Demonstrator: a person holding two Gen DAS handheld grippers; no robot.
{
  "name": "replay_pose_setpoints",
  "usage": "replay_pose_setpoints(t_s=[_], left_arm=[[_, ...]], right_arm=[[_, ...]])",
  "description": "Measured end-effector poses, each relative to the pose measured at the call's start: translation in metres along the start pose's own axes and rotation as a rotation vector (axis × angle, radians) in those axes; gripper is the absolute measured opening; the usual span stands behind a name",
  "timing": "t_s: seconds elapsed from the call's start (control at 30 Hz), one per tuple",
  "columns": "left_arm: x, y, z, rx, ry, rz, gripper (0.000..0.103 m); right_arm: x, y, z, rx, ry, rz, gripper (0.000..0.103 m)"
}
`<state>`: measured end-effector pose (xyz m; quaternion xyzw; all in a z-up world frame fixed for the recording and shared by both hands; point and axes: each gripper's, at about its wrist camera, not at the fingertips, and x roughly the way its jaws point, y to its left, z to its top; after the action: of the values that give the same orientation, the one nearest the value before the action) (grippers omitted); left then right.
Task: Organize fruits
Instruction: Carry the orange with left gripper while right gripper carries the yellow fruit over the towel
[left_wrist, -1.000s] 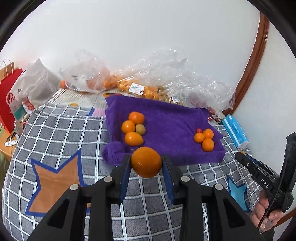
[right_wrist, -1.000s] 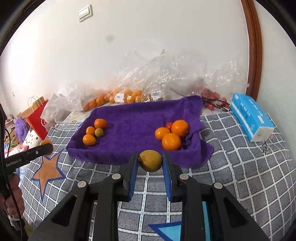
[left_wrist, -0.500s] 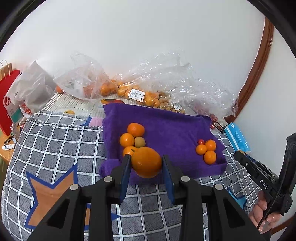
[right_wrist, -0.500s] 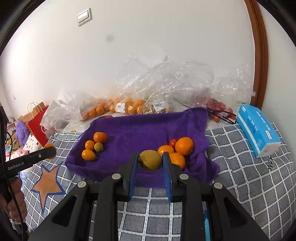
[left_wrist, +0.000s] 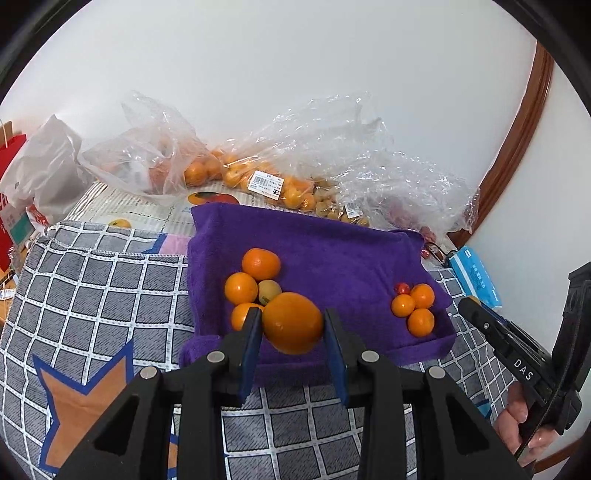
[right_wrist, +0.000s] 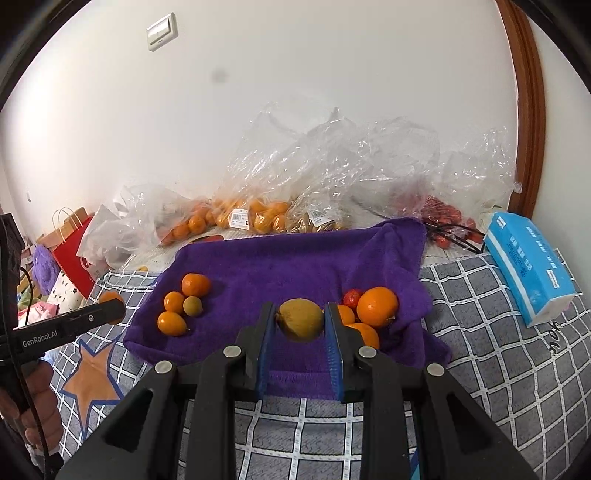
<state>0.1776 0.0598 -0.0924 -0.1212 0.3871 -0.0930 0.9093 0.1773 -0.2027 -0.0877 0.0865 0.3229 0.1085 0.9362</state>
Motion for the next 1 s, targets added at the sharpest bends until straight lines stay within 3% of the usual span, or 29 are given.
replay_pose_setpoints(t_s=[0.53,1.0], left_arm=[[0.027,0.003,0.017,0.005,0.021,-0.019,0.032],[0.067,0.010,0.021,0.001,0.079,-0.030,0.032]], right_arm=[[0.026,0.003,0.011,-0.012,0.025,0.007,0.026],[0.071,0.002,-0.001,-0.019,0.119,0.038,0.026]])
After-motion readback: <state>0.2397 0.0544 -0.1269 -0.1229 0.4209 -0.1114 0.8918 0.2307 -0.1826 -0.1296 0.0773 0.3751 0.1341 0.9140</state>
